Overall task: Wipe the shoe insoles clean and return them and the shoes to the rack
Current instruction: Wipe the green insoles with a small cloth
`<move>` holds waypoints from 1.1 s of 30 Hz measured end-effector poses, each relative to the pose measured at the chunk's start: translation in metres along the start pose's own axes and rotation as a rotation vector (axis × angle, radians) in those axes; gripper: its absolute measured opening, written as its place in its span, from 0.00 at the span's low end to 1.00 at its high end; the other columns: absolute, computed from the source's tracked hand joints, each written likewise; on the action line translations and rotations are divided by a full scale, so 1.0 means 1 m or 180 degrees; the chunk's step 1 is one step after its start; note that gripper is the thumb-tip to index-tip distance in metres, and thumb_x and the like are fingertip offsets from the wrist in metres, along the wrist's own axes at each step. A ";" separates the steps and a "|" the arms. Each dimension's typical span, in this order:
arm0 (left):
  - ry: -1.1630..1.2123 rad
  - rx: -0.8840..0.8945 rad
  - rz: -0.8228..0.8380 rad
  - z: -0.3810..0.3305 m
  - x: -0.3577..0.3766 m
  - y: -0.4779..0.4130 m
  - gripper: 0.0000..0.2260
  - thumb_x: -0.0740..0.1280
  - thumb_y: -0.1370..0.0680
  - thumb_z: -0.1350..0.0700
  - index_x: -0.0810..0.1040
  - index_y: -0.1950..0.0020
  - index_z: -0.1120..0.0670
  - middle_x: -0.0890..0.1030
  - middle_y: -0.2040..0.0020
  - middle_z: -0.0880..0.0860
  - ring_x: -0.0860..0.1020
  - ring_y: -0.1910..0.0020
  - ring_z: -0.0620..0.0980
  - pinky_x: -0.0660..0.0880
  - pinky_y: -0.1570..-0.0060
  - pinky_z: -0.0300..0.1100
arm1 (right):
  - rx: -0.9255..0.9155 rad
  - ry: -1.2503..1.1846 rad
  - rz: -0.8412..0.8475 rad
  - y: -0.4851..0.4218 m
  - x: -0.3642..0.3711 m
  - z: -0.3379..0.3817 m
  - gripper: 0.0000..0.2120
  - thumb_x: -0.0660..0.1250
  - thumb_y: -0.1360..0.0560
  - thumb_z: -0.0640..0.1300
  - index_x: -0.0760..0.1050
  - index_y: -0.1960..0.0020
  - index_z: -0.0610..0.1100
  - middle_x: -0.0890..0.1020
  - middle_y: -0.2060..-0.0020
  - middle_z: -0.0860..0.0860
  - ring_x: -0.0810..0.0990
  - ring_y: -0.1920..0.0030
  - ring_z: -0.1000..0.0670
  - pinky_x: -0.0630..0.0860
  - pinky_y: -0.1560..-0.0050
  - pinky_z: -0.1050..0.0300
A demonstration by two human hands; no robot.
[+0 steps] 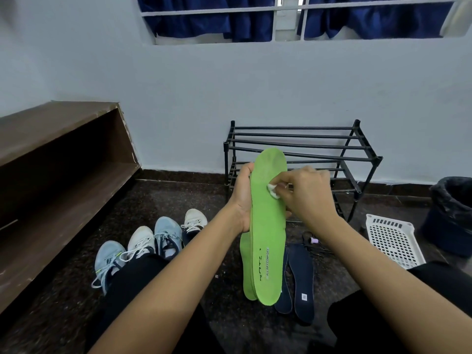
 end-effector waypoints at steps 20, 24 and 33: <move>0.0214 0.0119 -0.0509 -0.005 -0.023 -0.007 0.23 0.55 0.23 0.41 0.78 0.59 0.58 0.77 0.64 0.56 0.74 0.67 0.53 0.69 0.65 0.42 | -0.0049 -0.0787 0.0398 0.017 0.020 0.020 0.03 0.69 0.31 0.49 0.81 0.61 0.56 0.80 0.69 0.59 0.78 0.62 0.54 0.75 0.54 0.47; 0.0062 0.0062 -0.0406 0.002 -0.012 -0.007 0.22 0.54 0.22 0.42 0.79 0.59 0.56 0.80 0.67 0.55 0.77 0.70 0.53 0.73 0.64 0.41 | 0.0137 -0.0337 0.0066 0.002 0.010 0.005 0.04 0.70 0.30 0.47 0.82 0.59 0.55 0.83 0.67 0.56 0.80 0.61 0.50 0.72 0.53 0.48; 0.0003 0.0000 -0.0327 0.002 -0.012 -0.011 0.26 0.55 0.22 0.45 0.83 0.71 0.55 0.80 0.70 0.54 0.78 0.74 0.51 0.74 0.68 0.38 | 0.0187 -0.0802 -0.0013 0.003 0.006 0.006 0.04 0.71 0.30 0.45 0.83 0.58 0.52 0.82 0.67 0.56 0.79 0.62 0.47 0.75 0.54 0.43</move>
Point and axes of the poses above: each hand's wrist, its own y-axis away from the middle knuckle, its own x-axis out of the palm, z = x × y, the point moved 5 cm from there along -y, towards the middle knuckle
